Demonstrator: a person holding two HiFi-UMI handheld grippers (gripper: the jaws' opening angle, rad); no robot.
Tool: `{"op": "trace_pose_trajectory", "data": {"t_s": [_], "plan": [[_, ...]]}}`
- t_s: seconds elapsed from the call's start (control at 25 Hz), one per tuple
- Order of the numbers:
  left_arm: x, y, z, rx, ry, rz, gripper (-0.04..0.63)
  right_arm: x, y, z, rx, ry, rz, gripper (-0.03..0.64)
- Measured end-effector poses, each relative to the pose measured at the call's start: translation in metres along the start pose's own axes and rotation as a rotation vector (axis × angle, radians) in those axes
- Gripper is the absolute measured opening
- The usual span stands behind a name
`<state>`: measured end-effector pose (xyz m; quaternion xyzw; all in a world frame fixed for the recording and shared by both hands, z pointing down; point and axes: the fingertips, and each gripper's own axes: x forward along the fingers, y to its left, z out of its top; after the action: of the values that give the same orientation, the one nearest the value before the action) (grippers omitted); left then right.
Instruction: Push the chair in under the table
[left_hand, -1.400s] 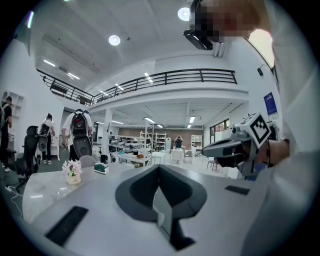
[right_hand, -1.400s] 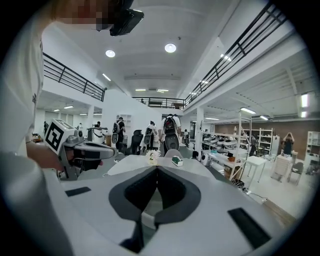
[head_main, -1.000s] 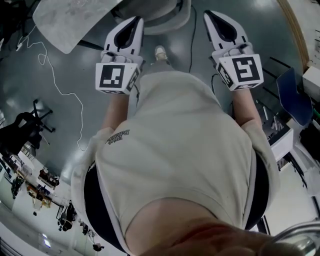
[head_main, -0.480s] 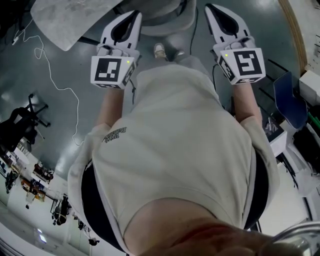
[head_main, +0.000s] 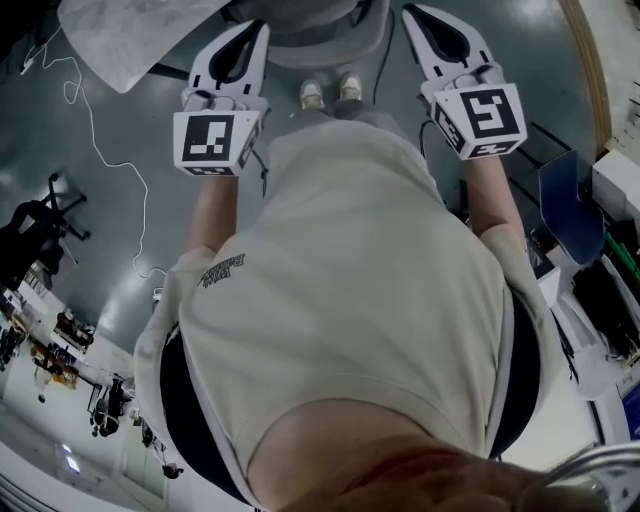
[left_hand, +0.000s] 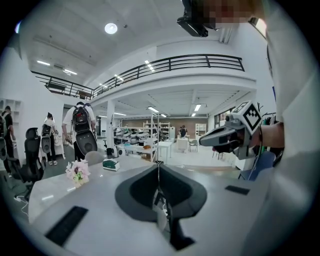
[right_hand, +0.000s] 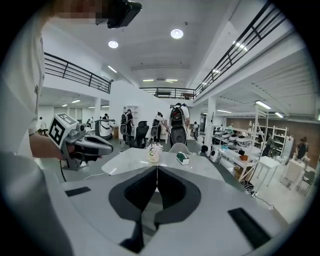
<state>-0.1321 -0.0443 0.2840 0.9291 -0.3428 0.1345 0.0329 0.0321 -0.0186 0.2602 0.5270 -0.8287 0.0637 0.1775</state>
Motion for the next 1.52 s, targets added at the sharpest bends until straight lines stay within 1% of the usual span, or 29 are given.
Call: {"op": "trace_pose_trajectory", "data": {"t_s": [0.08,0.16,0.2,0.28,0.32,0.36,0.4,0.52,0.56,0.64,0.76,0.84,0.96,1.08,1.2,1.32,1.44,1.52], "plan": [[0.003,-0.002,0.001,0.042,0.022,0.013,0.009,0.003,-0.005,-0.001,0.002,0.006,0.001,0.011],[0.008,-0.004,0.0,0.112,0.067,0.025,0.009,0.008,-0.01,-0.004,-0.008,0.016,0.013,0.011],[0.011,-0.005,-0.002,0.138,0.094,0.023,0.009,0.01,-0.01,-0.006,-0.013,0.023,0.035,0.011],[0.016,-0.009,-0.01,0.169,0.155,0.003,0.011,0.014,-0.008,-0.014,0.003,0.041,0.114,0.016],[0.019,-0.011,-0.012,0.184,0.183,-0.005,0.011,0.016,-0.005,-0.019,0.025,0.051,0.163,0.059],[0.021,-0.013,-0.013,0.202,0.207,-0.016,0.011,0.018,-0.003,-0.024,0.039,0.065,0.208,0.136],[0.025,-0.016,-0.014,0.22,0.228,-0.036,0.011,0.021,-0.002,-0.031,0.033,0.085,0.243,0.158],[0.038,-0.029,-0.024,0.271,0.298,-0.119,0.019,0.027,-0.002,-0.057,-0.058,0.177,0.309,0.209],[0.043,-0.033,-0.03,0.288,0.328,-0.144,0.041,0.029,-0.001,-0.066,-0.079,0.209,0.334,0.22],[0.049,-0.04,-0.044,0.313,0.395,-0.198,0.057,0.034,0.001,-0.08,-0.112,0.263,0.391,0.246],[0.058,-0.052,-0.067,0.361,0.488,-0.304,0.122,0.042,0.007,-0.101,-0.165,0.335,0.47,0.272],[0.062,-0.06,-0.086,0.388,0.552,-0.382,0.151,0.047,0.01,-0.118,-0.196,0.382,0.519,0.278],[0.066,-0.067,-0.116,0.409,0.636,-0.485,0.156,0.054,0.017,-0.145,-0.219,0.459,0.603,0.283],[0.07,-0.077,-0.148,0.439,0.715,-0.566,0.183,0.055,0.022,-0.172,-0.246,0.529,0.681,0.307],[0.073,-0.083,-0.185,0.471,0.795,-0.638,0.209,0.063,0.027,-0.199,-0.297,0.588,0.728,0.316],[0.073,-0.088,-0.225,0.495,0.852,-0.713,0.229,0.072,0.037,-0.227,-0.343,0.644,0.779,0.327],[0.074,-0.095,-0.263,0.572,0.896,-0.777,0.244,0.078,0.046,-0.253,-0.33,0.689,0.833,0.331],[0.076,-0.102,-0.286,0.612,0.921,-0.822,0.25,0.079,0.049,-0.271,-0.348,0.721,0.859,0.333]]}}
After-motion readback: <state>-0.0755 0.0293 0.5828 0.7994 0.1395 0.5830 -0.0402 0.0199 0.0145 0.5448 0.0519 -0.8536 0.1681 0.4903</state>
